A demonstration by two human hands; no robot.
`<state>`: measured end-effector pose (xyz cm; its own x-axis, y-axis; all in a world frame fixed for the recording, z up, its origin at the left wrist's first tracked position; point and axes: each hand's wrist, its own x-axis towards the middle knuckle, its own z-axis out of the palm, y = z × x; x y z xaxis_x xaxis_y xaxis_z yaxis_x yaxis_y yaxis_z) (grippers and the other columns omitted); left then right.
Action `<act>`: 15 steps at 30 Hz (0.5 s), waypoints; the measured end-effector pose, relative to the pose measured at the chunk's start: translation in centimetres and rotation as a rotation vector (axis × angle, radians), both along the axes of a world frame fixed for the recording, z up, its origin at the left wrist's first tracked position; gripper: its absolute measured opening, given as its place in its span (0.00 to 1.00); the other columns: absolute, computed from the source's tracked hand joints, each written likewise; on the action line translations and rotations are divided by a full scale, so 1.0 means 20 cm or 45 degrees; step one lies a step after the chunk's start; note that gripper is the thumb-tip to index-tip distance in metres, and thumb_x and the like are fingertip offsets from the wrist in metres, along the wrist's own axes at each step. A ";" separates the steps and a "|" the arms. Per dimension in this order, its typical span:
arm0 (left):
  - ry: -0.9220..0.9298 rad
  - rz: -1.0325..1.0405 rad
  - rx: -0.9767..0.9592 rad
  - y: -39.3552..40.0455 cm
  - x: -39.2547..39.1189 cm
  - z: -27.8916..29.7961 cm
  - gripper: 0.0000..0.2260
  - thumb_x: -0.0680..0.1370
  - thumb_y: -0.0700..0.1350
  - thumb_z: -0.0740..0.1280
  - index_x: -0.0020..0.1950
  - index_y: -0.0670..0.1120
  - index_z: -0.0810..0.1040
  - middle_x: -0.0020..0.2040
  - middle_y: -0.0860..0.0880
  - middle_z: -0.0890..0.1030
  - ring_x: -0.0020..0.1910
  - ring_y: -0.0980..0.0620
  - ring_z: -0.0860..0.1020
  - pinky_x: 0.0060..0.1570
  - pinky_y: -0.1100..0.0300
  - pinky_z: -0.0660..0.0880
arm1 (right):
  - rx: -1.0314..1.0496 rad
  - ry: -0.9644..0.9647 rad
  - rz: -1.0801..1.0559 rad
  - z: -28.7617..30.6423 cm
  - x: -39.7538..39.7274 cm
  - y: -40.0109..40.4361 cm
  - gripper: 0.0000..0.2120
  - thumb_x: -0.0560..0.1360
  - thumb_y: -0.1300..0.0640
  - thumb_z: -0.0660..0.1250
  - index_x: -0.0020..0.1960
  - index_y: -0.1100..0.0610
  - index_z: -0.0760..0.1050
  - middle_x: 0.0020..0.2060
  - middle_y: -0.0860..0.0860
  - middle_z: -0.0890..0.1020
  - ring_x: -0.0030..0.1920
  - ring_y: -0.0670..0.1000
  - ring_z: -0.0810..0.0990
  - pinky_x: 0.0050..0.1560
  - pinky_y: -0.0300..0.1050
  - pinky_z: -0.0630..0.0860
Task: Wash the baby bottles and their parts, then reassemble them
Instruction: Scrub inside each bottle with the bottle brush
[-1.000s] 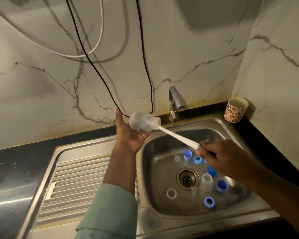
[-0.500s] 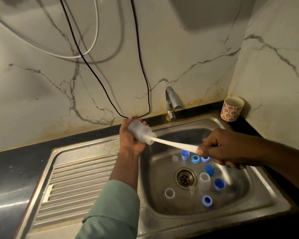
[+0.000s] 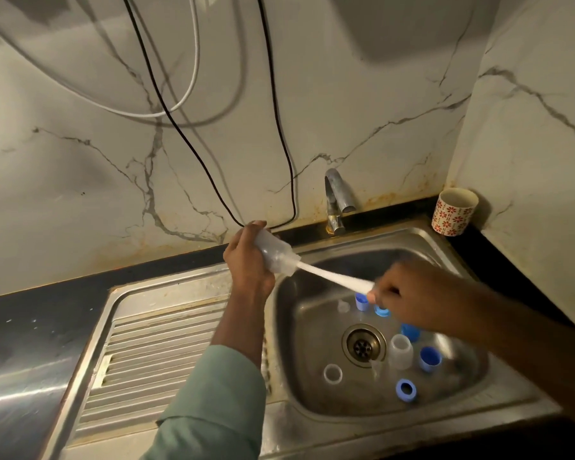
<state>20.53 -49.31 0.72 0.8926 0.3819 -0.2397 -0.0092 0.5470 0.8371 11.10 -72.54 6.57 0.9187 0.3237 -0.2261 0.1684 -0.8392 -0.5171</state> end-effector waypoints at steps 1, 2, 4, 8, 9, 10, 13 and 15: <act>0.014 -0.112 -0.072 0.01 0.00 -0.01 0.03 0.75 0.42 0.72 0.47 0.43 0.83 0.48 0.43 0.77 0.45 0.44 0.78 0.43 0.46 0.81 | -0.029 0.058 0.034 0.07 0.04 -0.03 0.15 0.79 0.48 0.63 0.36 0.51 0.75 0.24 0.49 0.76 0.23 0.44 0.71 0.28 0.38 0.71; 0.000 -0.243 -0.209 0.01 -0.01 -0.01 0.04 0.75 0.43 0.71 0.47 0.43 0.81 0.45 0.44 0.77 0.41 0.46 0.78 0.40 0.50 0.81 | -0.006 0.168 0.062 0.14 0.09 -0.06 0.15 0.78 0.47 0.64 0.35 0.51 0.77 0.22 0.48 0.76 0.21 0.44 0.70 0.24 0.37 0.70; -0.049 -0.388 -0.505 0.01 -0.03 -0.01 0.05 0.74 0.46 0.70 0.44 0.45 0.79 0.41 0.46 0.77 0.37 0.48 0.78 0.38 0.56 0.80 | 0.164 0.408 0.086 0.24 0.16 -0.16 0.15 0.76 0.45 0.67 0.35 0.51 0.81 0.21 0.48 0.75 0.19 0.45 0.69 0.21 0.35 0.67; -0.007 -0.317 -0.767 0.04 -0.04 -0.01 0.06 0.73 0.48 0.71 0.42 0.46 0.79 0.37 0.46 0.79 0.34 0.47 0.80 0.38 0.55 0.81 | 0.541 0.609 -0.025 0.09 0.16 -0.27 0.21 0.65 0.43 0.73 0.49 0.58 0.83 0.30 0.55 0.78 0.22 0.47 0.71 0.21 0.37 0.68; 0.081 -0.272 -0.793 0.05 -0.04 0.00 0.07 0.72 0.48 0.73 0.43 0.46 0.79 0.36 0.45 0.80 0.32 0.46 0.80 0.37 0.53 0.82 | 0.576 0.571 -0.033 0.01 0.14 -0.26 0.20 0.64 0.44 0.74 0.48 0.58 0.83 0.31 0.54 0.80 0.23 0.48 0.72 0.22 0.37 0.69; 0.174 -0.215 -0.786 0.06 -0.04 0.01 0.07 0.72 0.48 0.73 0.43 0.46 0.79 0.35 0.44 0.81 0.31 0.45 0.81 0.36 0.50 0.82 | 0.594 0.474 -0.038 -0.07 0.11 -0.24 0.16 0.65 0.46 0.75 0.48 0.55 0.83 0.33 0.53 0.81 0.25 0.48 0.74 0.24 0.37 0.71; 0.391 -0.011 -0.739 0.08 -0.04 0.00 0.12 0.73 0.50 0.74 0.50 0.46 0.77 0.47 0.43 0.81 0.42 0.42 0.80 0.33 0.48 0.81 | 0.293 -0.255 -0.031 -0.25 0.04 -0.18 0.14 0.70 0.51 0.75 0.55 0.52 0.81 0.41 0.47 0.80 0.34 0.45 0.79 0.32 0.32 0.73; 0.400 0.063 -0.785 0.07 -0.05 -0.02 0.19 0.74 0.54 0.74 0.60 0.47 0.75 0.58 0.41 0.78 0.53 0.39 0.79 0.42 0.43 0.82 | -0.075 -0.729 -0.004 -0.29 0.00 -0.16 0.15 0.74 0.50 0.69 0.58 0.54 0.80 0.41 0.48 0.80 0.36 0.46 0.78 0.34 0.34 0.74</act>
<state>19.59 -47.97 0.24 0.7306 0.1311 -0.6701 0.1457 0.9289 0.3406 11.03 -75.64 0.76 0.9009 0.3228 0.2901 0.4053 -0.8648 -0.2964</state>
